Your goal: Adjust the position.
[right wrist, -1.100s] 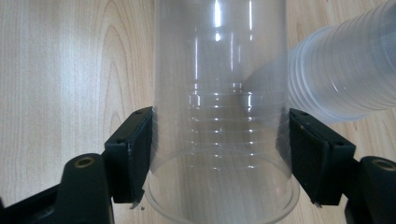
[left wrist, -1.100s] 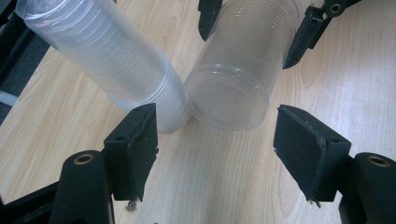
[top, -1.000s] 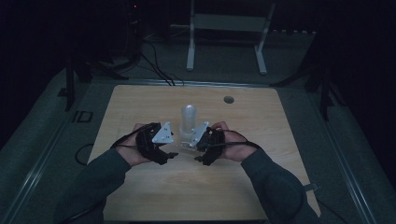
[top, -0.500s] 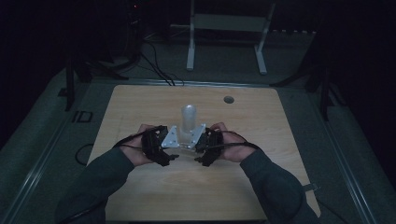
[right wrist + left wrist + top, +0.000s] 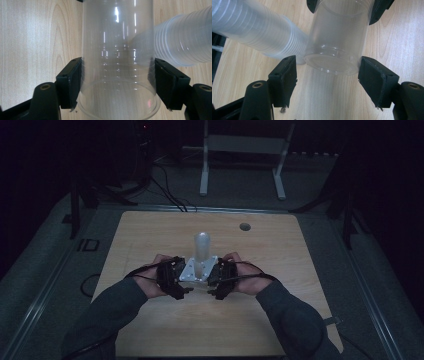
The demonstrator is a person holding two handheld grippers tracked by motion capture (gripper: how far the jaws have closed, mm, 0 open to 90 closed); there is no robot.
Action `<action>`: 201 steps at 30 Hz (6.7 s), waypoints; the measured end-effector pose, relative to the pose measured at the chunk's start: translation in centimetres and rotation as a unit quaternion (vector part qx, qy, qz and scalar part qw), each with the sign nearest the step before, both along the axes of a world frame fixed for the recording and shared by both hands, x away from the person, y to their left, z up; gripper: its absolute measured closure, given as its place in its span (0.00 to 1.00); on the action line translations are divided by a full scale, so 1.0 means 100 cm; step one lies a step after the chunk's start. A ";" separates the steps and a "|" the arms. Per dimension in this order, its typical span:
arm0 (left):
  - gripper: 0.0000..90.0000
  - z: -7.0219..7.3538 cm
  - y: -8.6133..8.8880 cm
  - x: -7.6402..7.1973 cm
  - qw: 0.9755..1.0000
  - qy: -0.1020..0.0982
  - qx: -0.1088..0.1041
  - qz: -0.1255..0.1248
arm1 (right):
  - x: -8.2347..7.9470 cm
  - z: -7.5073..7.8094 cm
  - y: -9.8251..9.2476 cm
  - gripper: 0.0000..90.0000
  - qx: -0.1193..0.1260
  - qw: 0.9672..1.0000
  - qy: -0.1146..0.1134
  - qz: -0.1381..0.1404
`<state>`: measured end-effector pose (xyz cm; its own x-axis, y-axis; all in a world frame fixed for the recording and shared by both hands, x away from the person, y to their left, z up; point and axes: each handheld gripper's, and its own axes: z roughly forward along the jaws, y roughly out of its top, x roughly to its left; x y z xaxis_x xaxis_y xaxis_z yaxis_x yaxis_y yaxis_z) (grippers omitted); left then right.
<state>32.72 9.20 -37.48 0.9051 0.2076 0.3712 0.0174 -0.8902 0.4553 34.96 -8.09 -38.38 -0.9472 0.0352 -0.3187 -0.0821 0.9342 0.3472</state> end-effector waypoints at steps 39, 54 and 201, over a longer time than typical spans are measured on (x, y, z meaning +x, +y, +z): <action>0.46 -0.012 0.007 0.006 0.999 0.030 -0.014 -0.003 | -0.004 0.004 0.000 0.20 0.016 1.000 -0.001 0.017; 0.47 -0.017 0.017 0.011 0.999 0.038 -0.032 0.016 | -0.006 0.013 -0.004 0.15 0.040 0.999 -0.008 0.015; 0.47 -0.028 0.097 0.006 0.907 0.051 -0.408 0.093 | 0.003 0.000 -0.036 0.26 0.346 0.931 0.060 -0.102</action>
